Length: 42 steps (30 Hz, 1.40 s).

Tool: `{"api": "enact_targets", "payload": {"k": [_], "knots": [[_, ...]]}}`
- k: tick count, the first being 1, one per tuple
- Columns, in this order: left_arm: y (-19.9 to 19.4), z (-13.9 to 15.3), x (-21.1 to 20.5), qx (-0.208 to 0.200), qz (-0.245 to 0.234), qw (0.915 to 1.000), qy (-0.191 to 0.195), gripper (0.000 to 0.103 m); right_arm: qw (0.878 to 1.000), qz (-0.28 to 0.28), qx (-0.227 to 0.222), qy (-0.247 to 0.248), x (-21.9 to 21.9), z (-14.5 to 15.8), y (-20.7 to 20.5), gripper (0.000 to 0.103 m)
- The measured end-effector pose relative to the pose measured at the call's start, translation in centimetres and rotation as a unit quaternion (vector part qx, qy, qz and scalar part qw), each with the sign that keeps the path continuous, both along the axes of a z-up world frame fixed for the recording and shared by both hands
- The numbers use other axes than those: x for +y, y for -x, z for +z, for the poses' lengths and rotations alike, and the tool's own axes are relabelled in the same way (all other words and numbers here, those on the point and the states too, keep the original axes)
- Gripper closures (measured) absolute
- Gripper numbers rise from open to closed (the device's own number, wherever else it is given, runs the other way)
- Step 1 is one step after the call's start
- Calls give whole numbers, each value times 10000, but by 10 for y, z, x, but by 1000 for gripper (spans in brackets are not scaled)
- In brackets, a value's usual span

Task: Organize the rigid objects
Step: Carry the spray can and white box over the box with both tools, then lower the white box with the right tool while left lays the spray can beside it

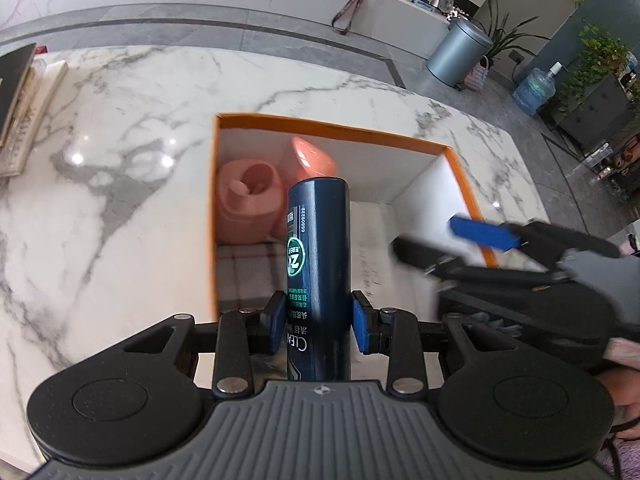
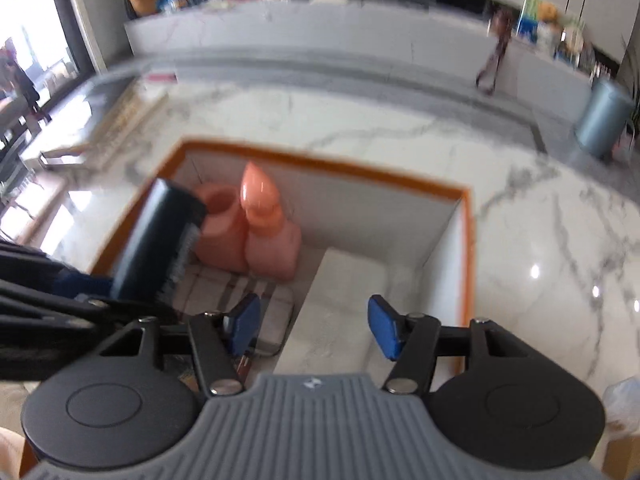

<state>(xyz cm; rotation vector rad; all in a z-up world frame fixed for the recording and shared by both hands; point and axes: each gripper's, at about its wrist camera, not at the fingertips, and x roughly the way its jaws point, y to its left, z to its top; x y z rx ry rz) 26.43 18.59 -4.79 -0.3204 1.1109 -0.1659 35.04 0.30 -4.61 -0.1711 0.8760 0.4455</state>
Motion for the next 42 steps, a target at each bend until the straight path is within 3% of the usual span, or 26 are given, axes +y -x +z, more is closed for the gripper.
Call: {"api": "enact_targets", "payload": {"k": [4, 7, 13, 24, 28, 34, 38, 42], "knots": [[-3, -4, -26, 35, -264, 9996, 104, 65, 9972, -345, -562, -354, -36, 24, 16, 40], [-13, -10, -49, 91, -500, 9986, 135, 65, 9947, -668, -735, -253, -56, 26, 16, 39], [-47, -32, -81, 377, -621, 9972, 163, 65, 9931, -1074, -407, -237, -83, 12, 2, 39], [-81, -62, -97, 595, -518, 9966, 226, 64, 9919, -1162, -403, -303, -105, 1, -2, 39], [-81, -59, -95, 500, -486, 9973, 217, 54, 9926, -1111, -345, -336, -110, -3, 0, 39], [-61, -45, -96, 298, -1070, 9933, -314, 49, 9932, -1073, -163, -409, -115, -10, 7, 39], [-39, -40, -97, 185, -1582, 9832, -895, 43, 9954, -884, -62, -370, -112, -10, 17, 32], [-18, -42, -96, 139, -1964, 9706, -1383, 39, 9971, -753, -70, -9, -105, -10, 27, 32]]}}
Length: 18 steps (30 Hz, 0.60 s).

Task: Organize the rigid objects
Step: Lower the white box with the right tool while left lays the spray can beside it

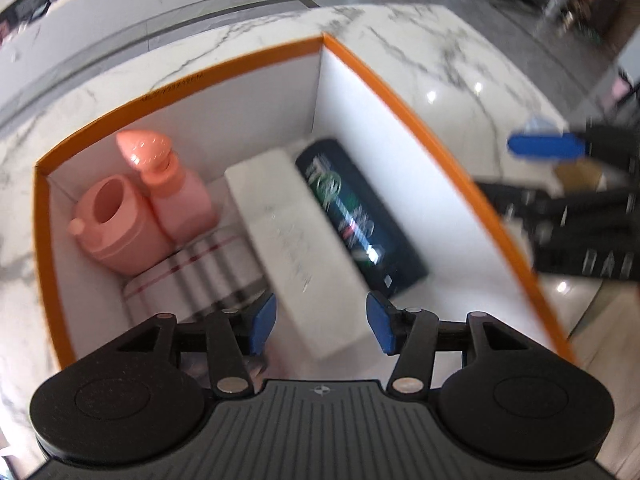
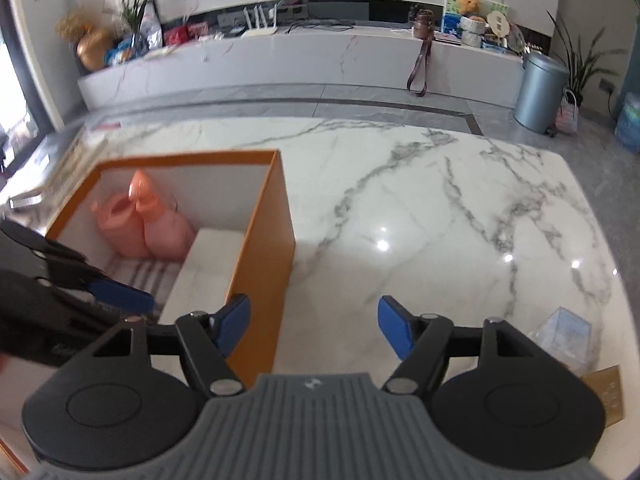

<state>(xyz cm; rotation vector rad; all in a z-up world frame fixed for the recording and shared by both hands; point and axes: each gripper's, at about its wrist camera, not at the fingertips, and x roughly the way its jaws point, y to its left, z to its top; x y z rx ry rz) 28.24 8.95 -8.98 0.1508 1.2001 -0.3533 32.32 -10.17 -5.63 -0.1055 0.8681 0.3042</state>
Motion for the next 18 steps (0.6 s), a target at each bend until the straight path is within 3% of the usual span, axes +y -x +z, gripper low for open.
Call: {"api": "enact_targets", "payload": {"k": [6, 9, 11, 12, 18], "knots": [[18, -18, -9, 84, -566, 9973, -457, 38, 9999, -94, -115, -23, -5, 11, 10, 31], [20, -28, -14, -1, -580, 9959, -692, 41, 9996, -4, -269, 98, 2, 19, 16, 31], [16, -27, -13, -78, -465, 9972, -576, 45, 9989, 260, -367, 113, 8, 24, 18, 28], [12, -27, -10, -9, -378, 9984, -411, 53, 9983, 379, -415, 162, 12, 26, 20, 28], [6, -29, -4, -6, 2, 10000, -55, 58, 9885, 1013, -975, 561, 33, 34, 33, 28]]}}
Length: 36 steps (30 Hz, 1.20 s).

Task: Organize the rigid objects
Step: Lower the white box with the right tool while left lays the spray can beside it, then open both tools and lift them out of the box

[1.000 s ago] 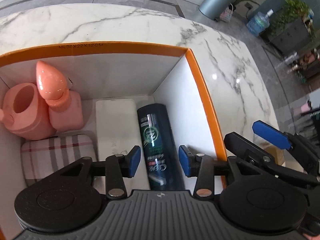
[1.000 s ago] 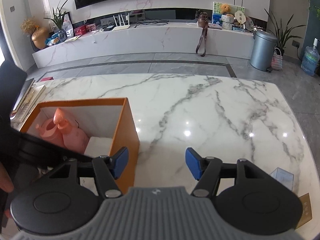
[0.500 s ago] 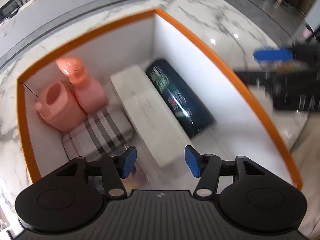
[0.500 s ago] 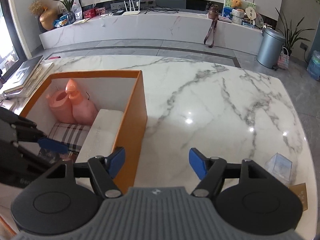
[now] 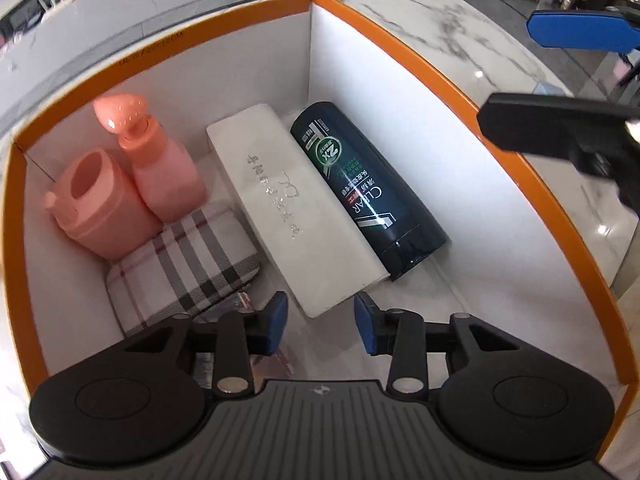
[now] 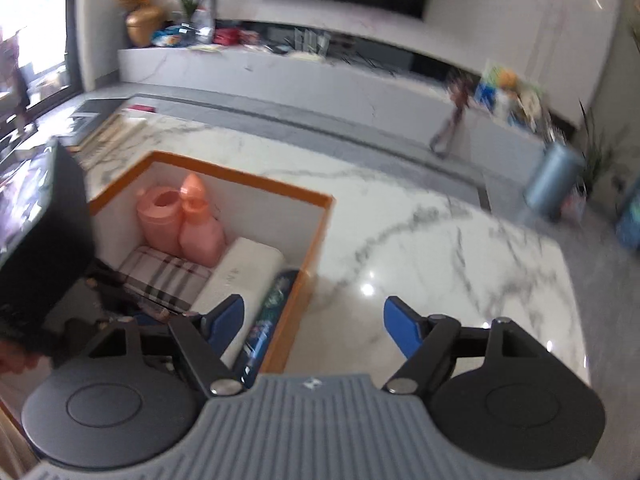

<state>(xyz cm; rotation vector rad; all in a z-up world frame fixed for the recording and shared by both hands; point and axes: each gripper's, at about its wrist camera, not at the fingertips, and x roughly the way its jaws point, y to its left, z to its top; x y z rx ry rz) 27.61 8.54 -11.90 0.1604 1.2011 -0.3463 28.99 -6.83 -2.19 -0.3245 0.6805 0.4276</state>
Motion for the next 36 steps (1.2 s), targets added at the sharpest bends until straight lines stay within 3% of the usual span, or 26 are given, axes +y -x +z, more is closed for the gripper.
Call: {"api": "enact_targets", "payload": {"k": [1, 3, 5, 8, 11, 16, 25, 28, 34, 36], "knots": [[1, 0, 1, -9, 16, 10000, 17, 58, 9999, 131, -57, 1, 2, 1, 2, 30], [4, 0, -1, -70, 11, 10000, -49, 59, 9990, 428, -115, 23, 7, 4, 5, 49], [9, 3, 1, -48, -7, 10000, -76, 58, 9971, 763, -23, 49, 14, 5, 7, 58], [18, 8, 12, 143, 90, 9998, 135, 56, 9896, 1288, 618, 192, 29, 0, 4, 77], [33, 13, 22, 161, 75, 9998, 111, 56, 9748, 1587, 1346, 803, 51, -19, -4, 92], [52, 23, 34, 133, -15, 9997, 214, 56, 9422, 1936, 1986, 1877, 79, -57, -10, 100], [56, 22, 35, -31, -12, 9995, 302, 57, 9024, 2215, 1989, 3115, 105, -100, -10, 101], [57, 21, 34, -80, -36, 9996, 283, 57, 8993, 2203, 1896, 3269, 105, -109, -12, 101], [58, 21, 34, -102, -52, 9995, 289, 59, 9105, 1999, 1373, 3349, 104, -109, -15, 103], [58, 21, 34, -99, -59, 9996, 259, 59, 9157, 1910, 1454, 3222, 103, -108, -19, 103]]}}
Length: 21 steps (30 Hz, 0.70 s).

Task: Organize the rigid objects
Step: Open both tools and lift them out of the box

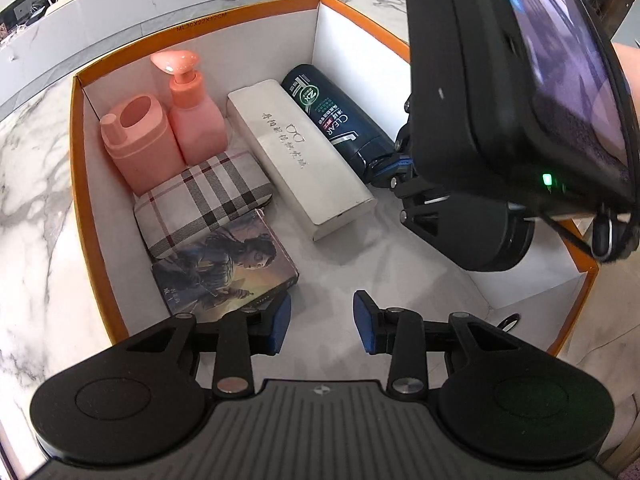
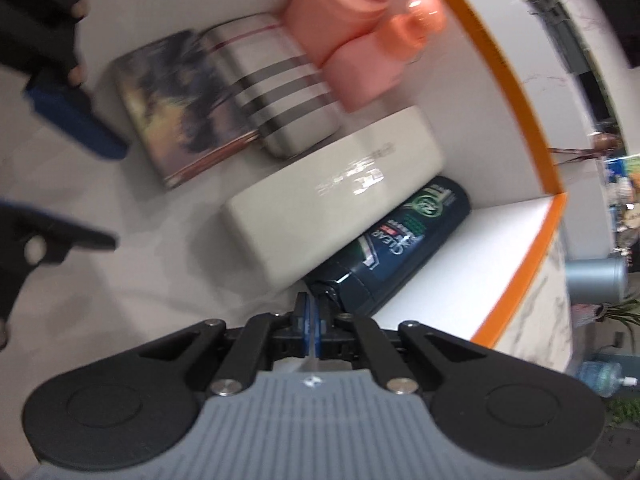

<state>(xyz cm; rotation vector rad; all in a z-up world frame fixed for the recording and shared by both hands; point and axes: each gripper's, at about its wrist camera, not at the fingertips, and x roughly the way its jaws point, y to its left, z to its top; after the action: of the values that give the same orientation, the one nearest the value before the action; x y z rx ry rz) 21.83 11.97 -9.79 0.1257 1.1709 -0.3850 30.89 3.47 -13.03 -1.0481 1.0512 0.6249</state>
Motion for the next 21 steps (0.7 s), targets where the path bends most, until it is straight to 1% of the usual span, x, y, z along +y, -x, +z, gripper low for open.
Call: {"api": "enact_targets", "payload": {"k": [3, 5, 8, 9, 11, 14, 18, 19, 21], "knots": [[0, 0, 0, -7, 10, 10000, 14, 59, 9999, -47, 17, -120, -3, 2, 2, 102], [1, 2, 1, -90, 75, 9999, 56, 59, 9994, -61, 51, -336, -6, 11, 7, 101], [7, 7, 2, -249, 201, 9994, 153, 59, 9955, -161, 59, -933, -18, 33, 17, 101], [9, 9, 2, -252, 232, 9992, 218, 59, 9932, -194, 19, -1144, -20, 45, 13, 101], [11, 15, 0, -258, 214, 9989, 323, 59, 9873, -320, -129, -1549, -23, 63, 22, 101], [19, 28, -12, -506, 25, 9984, 245, 59, 9756, -630, -400, -2065, -44, 87, 33, 101], [26, 53, -31, -763, -118, 9967, 264, 59, 9518, -1154, -850, -2713, -87, 114, 44, 100], [27, 59, -36, -803, -149, 9962, 288, 59, 9451, -1280, -956, -2850, -99, 120, 47, 98], [28, 70, -48, -865, -258, 9956, 269, 59, 9340, -1539, -1095, -3034, -120, 134, 50, 93]]}}
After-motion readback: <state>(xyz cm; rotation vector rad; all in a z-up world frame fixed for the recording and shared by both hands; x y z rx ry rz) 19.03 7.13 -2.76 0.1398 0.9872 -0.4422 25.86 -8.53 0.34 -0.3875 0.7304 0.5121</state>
